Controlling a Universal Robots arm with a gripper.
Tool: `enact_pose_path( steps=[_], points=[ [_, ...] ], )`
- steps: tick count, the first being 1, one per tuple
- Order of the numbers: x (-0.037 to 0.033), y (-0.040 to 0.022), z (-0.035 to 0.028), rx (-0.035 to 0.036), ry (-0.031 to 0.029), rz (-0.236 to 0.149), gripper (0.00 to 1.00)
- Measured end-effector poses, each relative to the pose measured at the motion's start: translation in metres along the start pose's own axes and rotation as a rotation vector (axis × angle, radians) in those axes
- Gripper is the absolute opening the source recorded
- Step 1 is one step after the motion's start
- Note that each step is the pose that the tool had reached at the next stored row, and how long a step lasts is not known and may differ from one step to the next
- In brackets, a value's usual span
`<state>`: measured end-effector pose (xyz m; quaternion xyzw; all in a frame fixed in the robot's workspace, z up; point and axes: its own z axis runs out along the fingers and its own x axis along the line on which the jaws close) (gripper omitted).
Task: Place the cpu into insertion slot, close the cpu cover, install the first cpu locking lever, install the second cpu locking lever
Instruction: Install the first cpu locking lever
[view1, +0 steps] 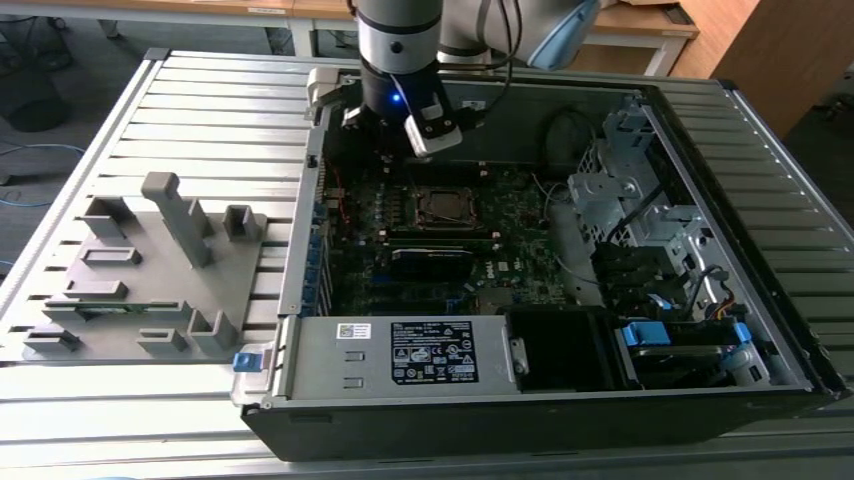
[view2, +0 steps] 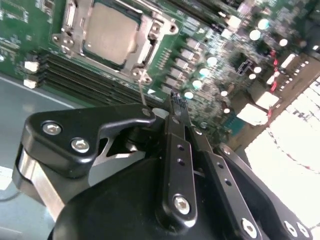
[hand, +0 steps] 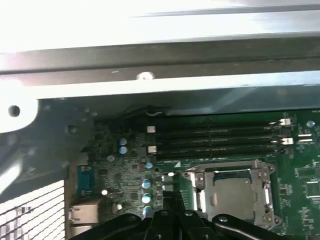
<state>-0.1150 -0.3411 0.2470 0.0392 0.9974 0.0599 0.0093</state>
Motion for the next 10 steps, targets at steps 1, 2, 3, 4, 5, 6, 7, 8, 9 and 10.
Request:
enact_pose_path(
  steps=[1,2,3,4,5,6,7,8,9,10],
  points=[
    [0.0025,-0.0005,-0.0001,-0.0001,-0.0013,0.000,0.11],
    [0.0047,-0.0009,-0.0001,-0.0004,-0.0025,0.000,0.11],
    [0.0062,-0.0013,-0.0002,-0.0031,-0.0035,0.000,0.11],
    [0.0067,-0.0016,-0.0002,-0.0151,-0.0028,0.000,0.11],
    [0.0071,-0.0020,-0.0003,-0.0289,-0.0017,0.000,0.11],
    [0.0074,-0.0024,-0.0003,-0.0413,-0.0008,0.000,0.11],
    [0.0078,-0.0027,-0.0003,-0.0532,0.0000,0.001,0.11],
    [0.0081,-0.0031,-0.0004,-0.0632,0.0010,0.001,0.11],
    [0.0083,-0.0034,-0.0005,-0.0736,0.0017,0.001,0.11],
    [0.0085,-0.0037,-0.0005,-0.0867,0.0026,0.002,0.11]
  ],
)
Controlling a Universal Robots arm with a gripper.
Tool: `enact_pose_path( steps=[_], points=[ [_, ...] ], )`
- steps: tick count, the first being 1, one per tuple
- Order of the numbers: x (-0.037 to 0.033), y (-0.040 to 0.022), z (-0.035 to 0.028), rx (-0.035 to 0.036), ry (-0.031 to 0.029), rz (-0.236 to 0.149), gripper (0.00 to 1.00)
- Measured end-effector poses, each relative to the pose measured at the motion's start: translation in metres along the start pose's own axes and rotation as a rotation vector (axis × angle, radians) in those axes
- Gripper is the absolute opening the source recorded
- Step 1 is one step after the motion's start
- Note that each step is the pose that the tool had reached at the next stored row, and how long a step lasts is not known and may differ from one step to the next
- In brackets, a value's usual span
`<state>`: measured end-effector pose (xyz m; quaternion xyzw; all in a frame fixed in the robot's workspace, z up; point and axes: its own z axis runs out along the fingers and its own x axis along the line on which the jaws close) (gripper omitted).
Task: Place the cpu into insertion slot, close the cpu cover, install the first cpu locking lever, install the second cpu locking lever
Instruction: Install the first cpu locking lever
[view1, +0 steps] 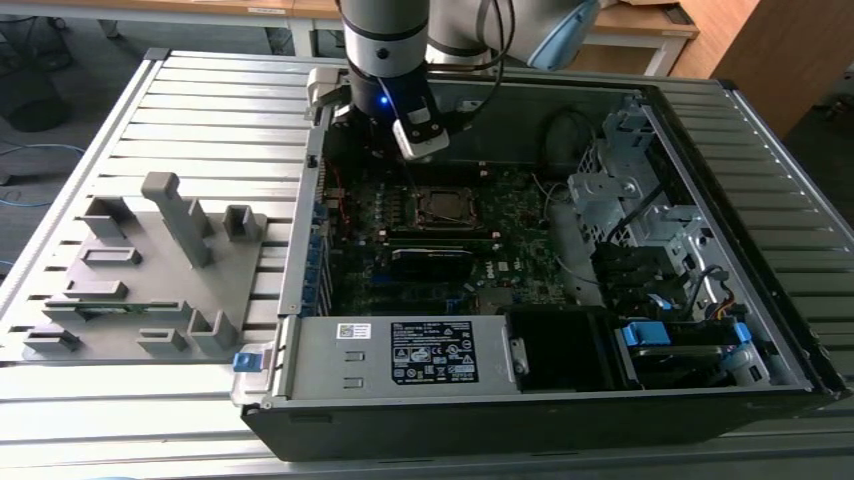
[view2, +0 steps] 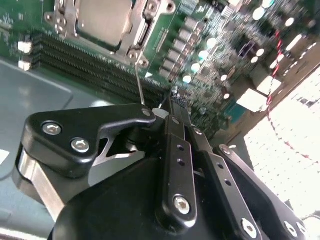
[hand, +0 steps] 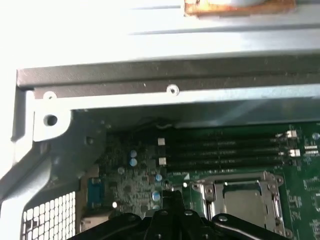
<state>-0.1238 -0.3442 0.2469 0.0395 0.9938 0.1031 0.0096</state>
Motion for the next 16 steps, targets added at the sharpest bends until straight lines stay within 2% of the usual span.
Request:
enact_pose_path(
  steps=[1,3,5,8,12,13,16],
  points=[
    [0.0001,-0.0002,0.0000,-0.0093,0.0007,0.000,0.11],
    [0.0001,-0.0002,-0.0001,-0.0145,0.0013,0.001,0.11],
    [0.0001,-0.0002,0.0000,-0.0250,0.0020,0.001,0.11],
    [0.0001,-0.0002,0.0000,-0.0525,0.0041,0.001,0.11],
    [0.0001,-0.0002,0.0000,-0.0800,0.0062,0.002,0.11],
    [-0.0002,-0.0001,0.0000,-0.0821,0.0063,0.002,0.11],
    [-0.0030,0.0001,0.0001,-0.0822,0.0064,0.002,0.11]
  ],
)
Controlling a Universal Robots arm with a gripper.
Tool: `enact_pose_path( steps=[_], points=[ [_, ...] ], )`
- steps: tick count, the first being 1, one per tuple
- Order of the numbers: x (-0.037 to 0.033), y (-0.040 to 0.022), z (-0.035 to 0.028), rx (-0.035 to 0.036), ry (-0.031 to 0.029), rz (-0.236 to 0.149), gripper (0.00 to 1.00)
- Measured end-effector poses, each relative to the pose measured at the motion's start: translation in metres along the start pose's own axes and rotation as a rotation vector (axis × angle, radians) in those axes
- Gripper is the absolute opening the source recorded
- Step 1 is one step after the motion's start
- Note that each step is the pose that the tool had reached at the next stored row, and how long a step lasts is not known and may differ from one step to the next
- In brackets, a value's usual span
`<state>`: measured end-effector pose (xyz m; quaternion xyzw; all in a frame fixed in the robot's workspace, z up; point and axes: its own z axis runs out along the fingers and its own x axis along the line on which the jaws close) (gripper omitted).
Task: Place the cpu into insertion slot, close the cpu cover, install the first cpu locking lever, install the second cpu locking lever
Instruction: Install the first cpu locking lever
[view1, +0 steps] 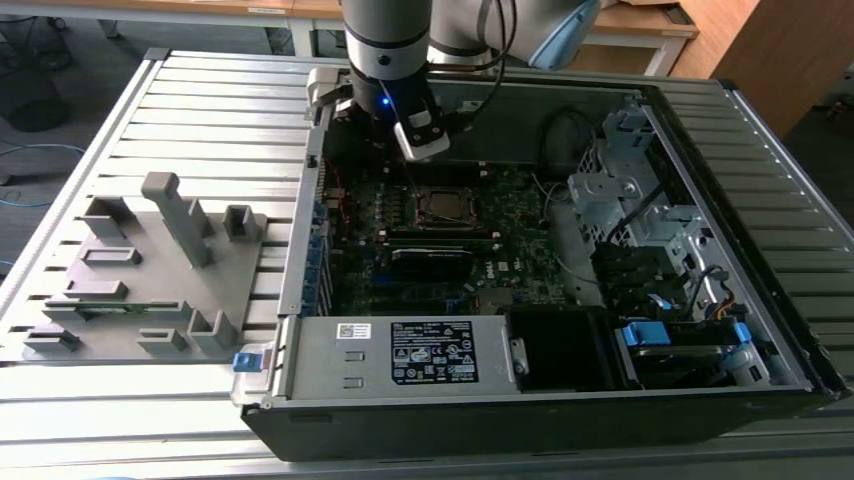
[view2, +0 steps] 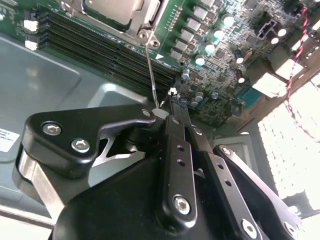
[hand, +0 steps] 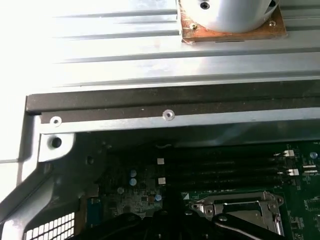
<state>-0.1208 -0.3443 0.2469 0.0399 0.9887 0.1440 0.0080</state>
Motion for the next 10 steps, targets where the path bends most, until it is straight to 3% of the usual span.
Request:
enact_pose_path(
  steps=[10],
  points=[
    [-0.0258,0.0020,0.0007,0.0001,0.0001,0.000,0.11]
  ],
)
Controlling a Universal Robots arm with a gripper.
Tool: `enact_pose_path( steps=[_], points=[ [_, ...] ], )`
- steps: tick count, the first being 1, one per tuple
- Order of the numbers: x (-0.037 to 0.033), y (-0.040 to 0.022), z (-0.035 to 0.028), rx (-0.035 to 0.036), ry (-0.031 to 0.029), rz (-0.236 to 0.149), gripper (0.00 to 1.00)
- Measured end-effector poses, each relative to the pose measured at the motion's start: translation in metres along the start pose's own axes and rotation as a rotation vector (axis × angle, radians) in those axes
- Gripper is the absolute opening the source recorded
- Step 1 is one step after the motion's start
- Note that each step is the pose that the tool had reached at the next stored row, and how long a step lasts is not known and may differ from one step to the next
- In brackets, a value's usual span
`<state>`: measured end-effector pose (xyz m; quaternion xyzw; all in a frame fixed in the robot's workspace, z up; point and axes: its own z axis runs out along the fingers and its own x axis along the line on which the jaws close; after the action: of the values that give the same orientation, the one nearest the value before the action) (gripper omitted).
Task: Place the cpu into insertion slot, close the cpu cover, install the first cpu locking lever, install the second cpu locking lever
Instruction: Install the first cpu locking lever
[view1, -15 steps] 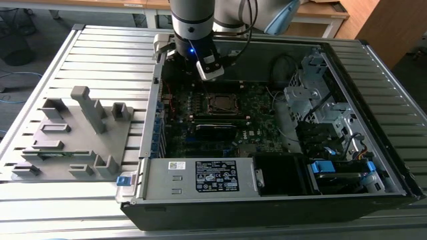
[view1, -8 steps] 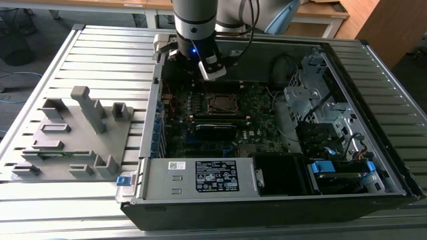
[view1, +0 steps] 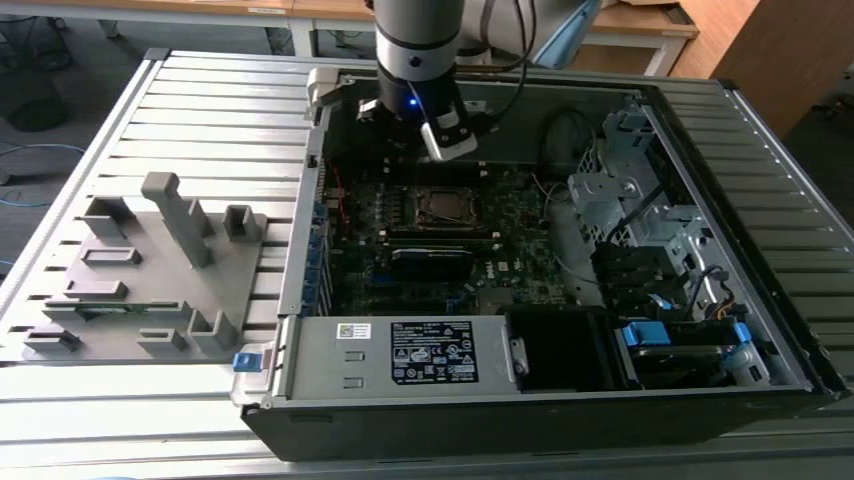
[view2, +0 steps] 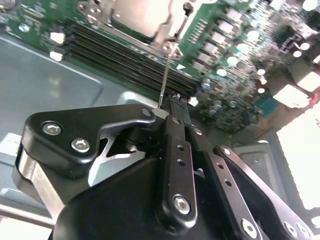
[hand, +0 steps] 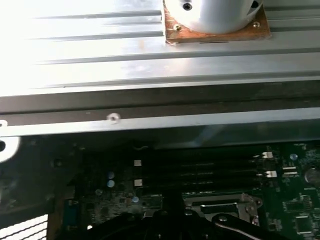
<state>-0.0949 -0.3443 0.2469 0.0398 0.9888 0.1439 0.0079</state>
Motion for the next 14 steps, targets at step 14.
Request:
enact_pose_path(
  steps=[14],
  points=[
    [-0.0140,0.0009,0.0008,0.0279,-0.0024,0.000,0.11]
  ],
)
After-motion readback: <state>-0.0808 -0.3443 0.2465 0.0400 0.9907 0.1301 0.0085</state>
